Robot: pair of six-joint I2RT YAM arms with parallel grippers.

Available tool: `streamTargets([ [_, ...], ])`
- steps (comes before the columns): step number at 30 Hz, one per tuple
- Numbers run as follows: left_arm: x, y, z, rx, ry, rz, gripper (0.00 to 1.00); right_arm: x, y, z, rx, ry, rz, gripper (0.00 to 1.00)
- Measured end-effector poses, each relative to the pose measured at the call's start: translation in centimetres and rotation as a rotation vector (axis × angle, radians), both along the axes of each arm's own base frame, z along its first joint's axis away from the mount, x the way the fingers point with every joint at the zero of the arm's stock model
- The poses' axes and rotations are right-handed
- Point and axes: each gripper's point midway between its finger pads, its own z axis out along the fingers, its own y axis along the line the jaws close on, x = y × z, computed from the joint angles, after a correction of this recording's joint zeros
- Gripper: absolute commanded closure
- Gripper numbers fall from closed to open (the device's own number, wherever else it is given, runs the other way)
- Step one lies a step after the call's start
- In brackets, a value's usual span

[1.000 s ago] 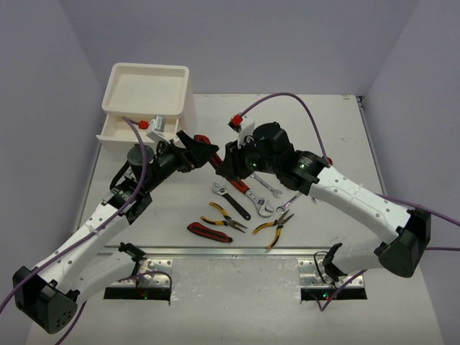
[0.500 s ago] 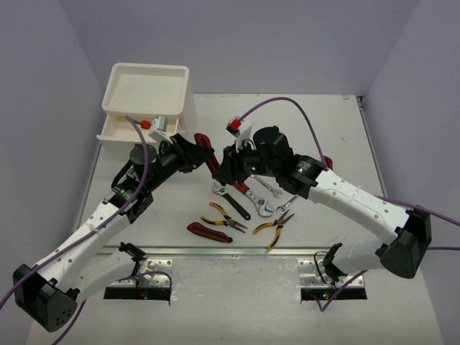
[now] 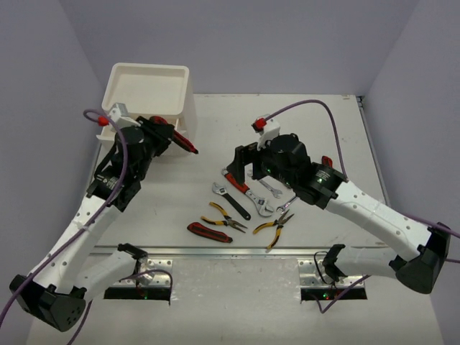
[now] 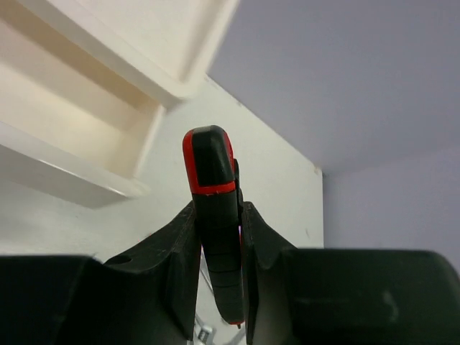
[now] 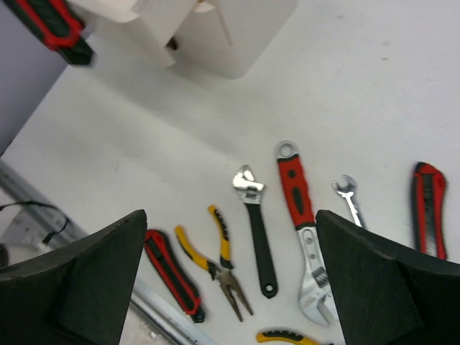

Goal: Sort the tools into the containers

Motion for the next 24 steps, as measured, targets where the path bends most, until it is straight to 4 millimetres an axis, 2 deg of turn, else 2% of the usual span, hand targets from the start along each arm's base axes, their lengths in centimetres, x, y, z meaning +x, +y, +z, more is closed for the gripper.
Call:
streamTargets([
  [4,1.4,7.8,0.7,-0.020,0.014,0.291,1.00,1.2,-3.9,-0.1,-0.068,-0.029,-0.169,0.01],
  [7,2.5,11.5,-0.3,-0.040,0.055,0.425,1.00,2.1,-6.3,-1.2,-0.132,-0.018,-0.264,0.01],
  [10,3.5,13.0,-3.0,-0.050,0.133,0.491,1.00,3.3,-9.7,-3.8,-0.207,0.046,-0.354,0.01],
  [13,4.3,13.7,-5.0,-0.059,0.187,0.526,1.00,4.1,-12.7,-7.1,-0.283,0.130,-0.426,0.02],
  [15,4.8,14.0,-5.8,-0.071,0.202,0.544,1.00,3.7,-13.5,-9.2,-0.332,0.187,-0.429,0.02],
  [18,5.4,14.3,-6.6,-0.091,0.219,0.564,0.98,3.0,-13.6,-11.4,-0.381,0.246,-0.402,0.01],
  [22,5.5,14.3,-7.2,-0.112,0.213,0.576,0.27,3.0,-13.7,-12.9,-0.411,0.289,-0.386,0.01],
  [23,5.5,14.4,-7.2,-0.122,0.212,0.583,0.03,3.2,-13.9,-13.2,-0.411,0.302,-0.385,0.01],
  [24,5.9,14.4,-6.6,-0.138,0.185,0.584,0.00,3.5,-14.2,-13.7,-0.416,0.317,-0.390,0.01],
])
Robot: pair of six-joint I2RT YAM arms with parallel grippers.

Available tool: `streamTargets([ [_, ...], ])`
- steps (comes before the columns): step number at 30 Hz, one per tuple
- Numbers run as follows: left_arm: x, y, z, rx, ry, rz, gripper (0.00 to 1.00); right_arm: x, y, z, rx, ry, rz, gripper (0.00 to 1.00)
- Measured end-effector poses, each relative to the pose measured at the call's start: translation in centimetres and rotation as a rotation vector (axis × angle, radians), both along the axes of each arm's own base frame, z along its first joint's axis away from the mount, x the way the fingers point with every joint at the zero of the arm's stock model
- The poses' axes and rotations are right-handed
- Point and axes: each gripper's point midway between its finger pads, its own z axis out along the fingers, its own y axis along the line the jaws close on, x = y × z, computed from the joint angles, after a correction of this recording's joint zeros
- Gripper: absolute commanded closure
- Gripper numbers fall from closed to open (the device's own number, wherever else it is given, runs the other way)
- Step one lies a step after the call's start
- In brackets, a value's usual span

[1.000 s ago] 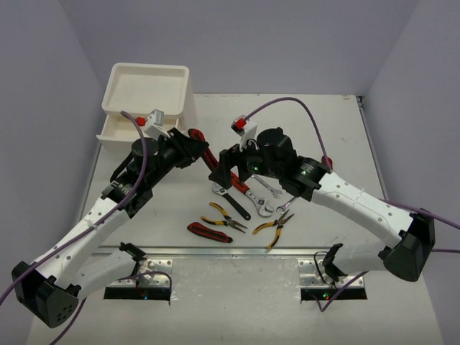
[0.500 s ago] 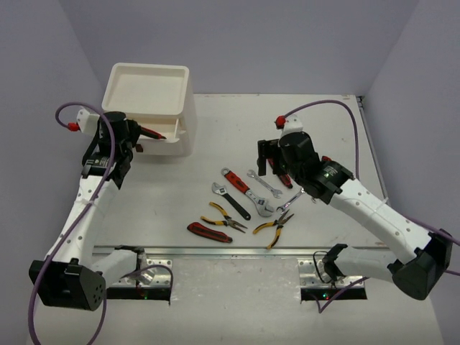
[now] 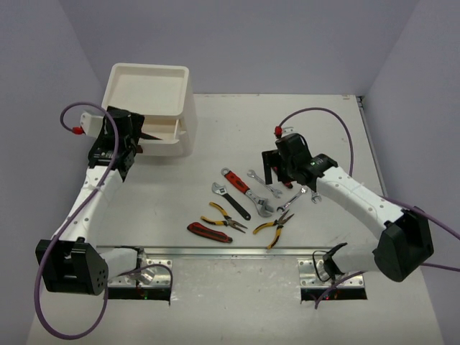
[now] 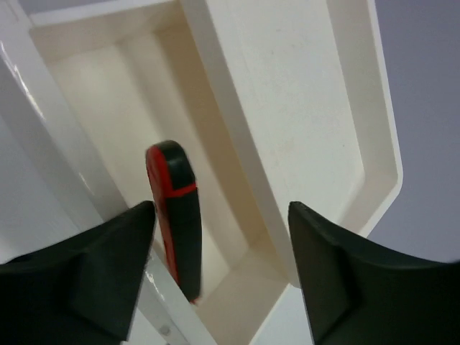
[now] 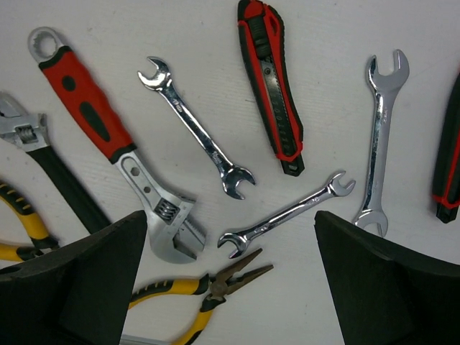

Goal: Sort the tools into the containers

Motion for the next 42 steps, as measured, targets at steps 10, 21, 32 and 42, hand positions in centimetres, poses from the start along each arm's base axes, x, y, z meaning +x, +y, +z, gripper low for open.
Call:
streamTargets([
  [10,-0.7,-0.3,2.0,0.039,-0.032,-0.042,0.00,2.2,-2.5,-4.7,-0.033,0.193,0.020,0.29],
  [21,-6.7,-5.6,10.6,0.241,-0.266,-0.454,0.00,7.2,-3.5,-12.5,-0.107,0.391,0.055,0.52],
  [32,-8.9,-12.5,7.3,0.230,-0.334,-0.860,0.00,6.8,-3.5,-12.4,-0.103,0.360,0.046,1.00],
  [42,-10.8,-25.2,2.7,0.073,-0.312,-1.233,0.03,0.7,7.9,3.3,0.238,-0.087,0.384,1.00],
])
